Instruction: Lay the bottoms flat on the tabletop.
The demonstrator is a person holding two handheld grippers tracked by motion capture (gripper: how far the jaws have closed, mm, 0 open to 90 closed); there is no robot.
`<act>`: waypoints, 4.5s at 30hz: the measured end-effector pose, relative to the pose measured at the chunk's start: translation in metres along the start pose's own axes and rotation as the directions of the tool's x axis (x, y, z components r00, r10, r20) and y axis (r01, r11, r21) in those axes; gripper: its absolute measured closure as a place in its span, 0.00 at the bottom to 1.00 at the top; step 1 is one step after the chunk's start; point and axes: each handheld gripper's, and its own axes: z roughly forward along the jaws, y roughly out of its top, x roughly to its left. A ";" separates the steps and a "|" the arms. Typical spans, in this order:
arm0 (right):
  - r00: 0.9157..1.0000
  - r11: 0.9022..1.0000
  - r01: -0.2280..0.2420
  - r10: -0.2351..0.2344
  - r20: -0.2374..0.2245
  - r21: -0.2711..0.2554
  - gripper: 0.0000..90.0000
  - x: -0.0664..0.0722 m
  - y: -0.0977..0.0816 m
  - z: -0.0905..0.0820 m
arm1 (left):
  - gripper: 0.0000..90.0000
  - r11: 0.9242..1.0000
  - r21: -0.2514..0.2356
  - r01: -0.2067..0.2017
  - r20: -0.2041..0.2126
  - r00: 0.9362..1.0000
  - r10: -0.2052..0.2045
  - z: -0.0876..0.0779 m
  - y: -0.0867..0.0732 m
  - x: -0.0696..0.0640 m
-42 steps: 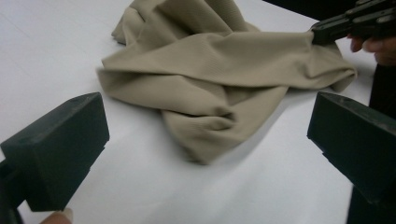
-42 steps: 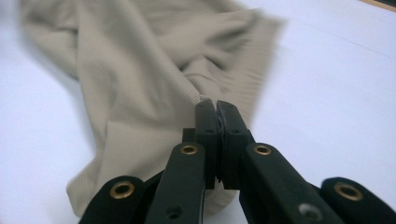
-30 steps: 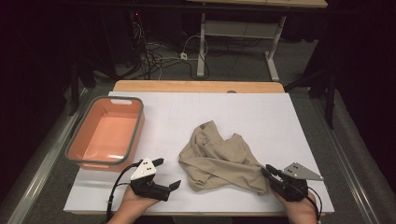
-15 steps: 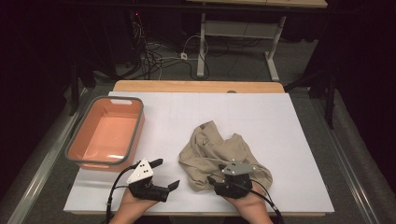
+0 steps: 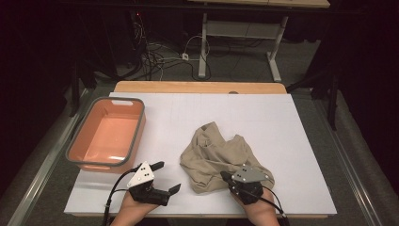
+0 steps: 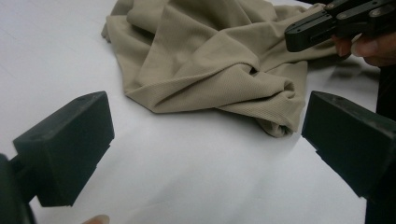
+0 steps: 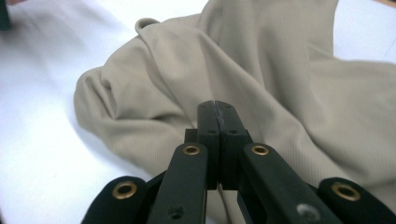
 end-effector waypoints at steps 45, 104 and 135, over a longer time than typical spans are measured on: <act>0.995 0.997 -0.079 0.080 0.051 -0.026 0.99 -0.003 -0.031 -0.045 | 0.03 0.997 0.068 0.025 0.055 0.998 -0.029 0.006 0.004 0.006; 0.997 0.998 -0.065 0.064 0.039 0.014 0.96 -0.004 -0.042 -0.049 | 0.08 0.998 0.061 0.010 0.077 0.997 -0.015 0.024 0.022 0.002; 0.995 0.999 -0.038 0.035 -0.091 -0.025 0.92 0.025 -0.039 -0.060 | 0.93 0.978 0.141 -0.153 0.125 0.983 0.135 0.108 0.076 -0.041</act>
